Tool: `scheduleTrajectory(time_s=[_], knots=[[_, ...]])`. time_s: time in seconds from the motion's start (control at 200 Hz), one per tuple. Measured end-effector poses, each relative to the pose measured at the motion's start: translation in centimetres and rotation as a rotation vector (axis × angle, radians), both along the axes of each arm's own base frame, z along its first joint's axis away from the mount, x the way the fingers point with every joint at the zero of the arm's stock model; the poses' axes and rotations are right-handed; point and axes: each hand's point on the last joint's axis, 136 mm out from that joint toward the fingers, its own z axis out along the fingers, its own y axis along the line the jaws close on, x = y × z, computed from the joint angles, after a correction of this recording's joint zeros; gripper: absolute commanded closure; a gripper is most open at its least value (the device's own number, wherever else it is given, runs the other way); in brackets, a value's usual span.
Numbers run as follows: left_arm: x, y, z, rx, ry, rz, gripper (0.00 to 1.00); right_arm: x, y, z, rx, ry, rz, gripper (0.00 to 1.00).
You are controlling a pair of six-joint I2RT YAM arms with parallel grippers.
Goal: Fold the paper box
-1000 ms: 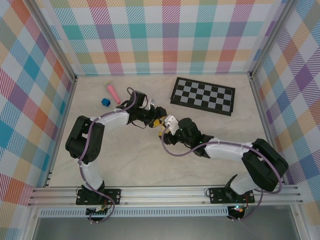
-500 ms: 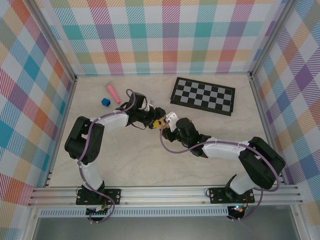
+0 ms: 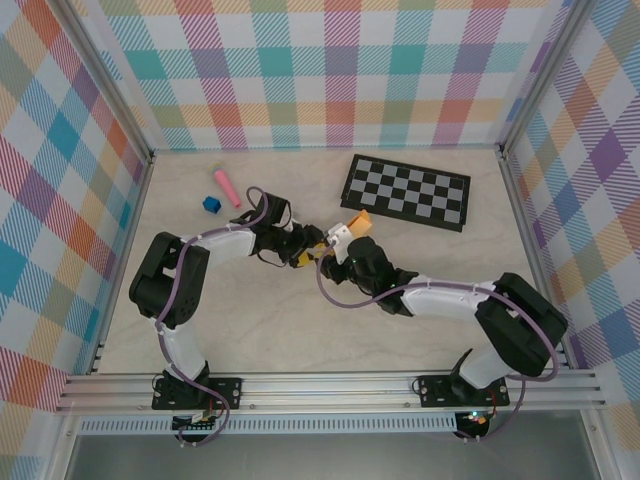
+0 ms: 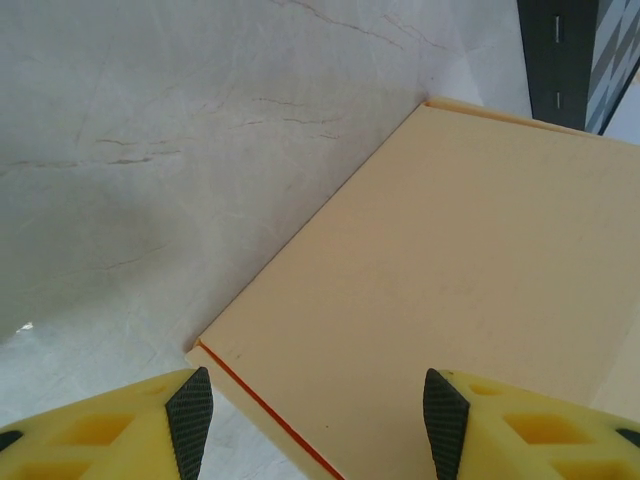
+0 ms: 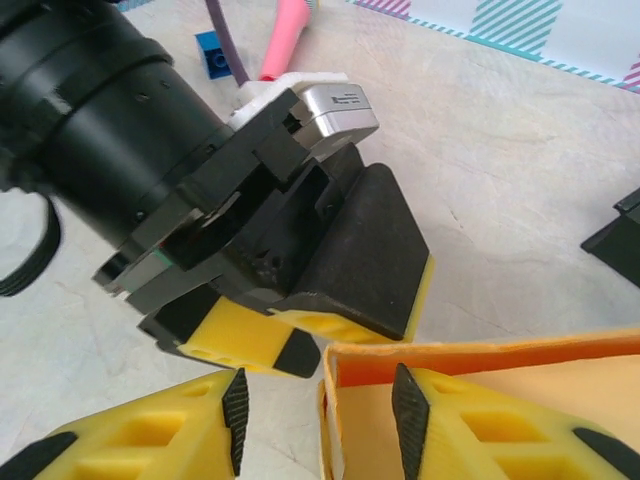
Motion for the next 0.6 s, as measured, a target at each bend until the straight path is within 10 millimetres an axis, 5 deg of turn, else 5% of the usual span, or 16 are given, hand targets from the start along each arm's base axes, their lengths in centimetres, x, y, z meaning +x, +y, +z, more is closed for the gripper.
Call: scheduleTrajectory(time_s=[0.315,0.6], knots=[[0.8,1.3,0.2,0.036,-0.002,0.016,0.37,-2.5,-3.1,7.1,0.121,-0.072,0.165,0.41],[3.1,2.6,2.2,0.067,-0.078,0.008,0.31,-0.4,-7.8,7.5,0.165,0.199,-0.027,0.43]])
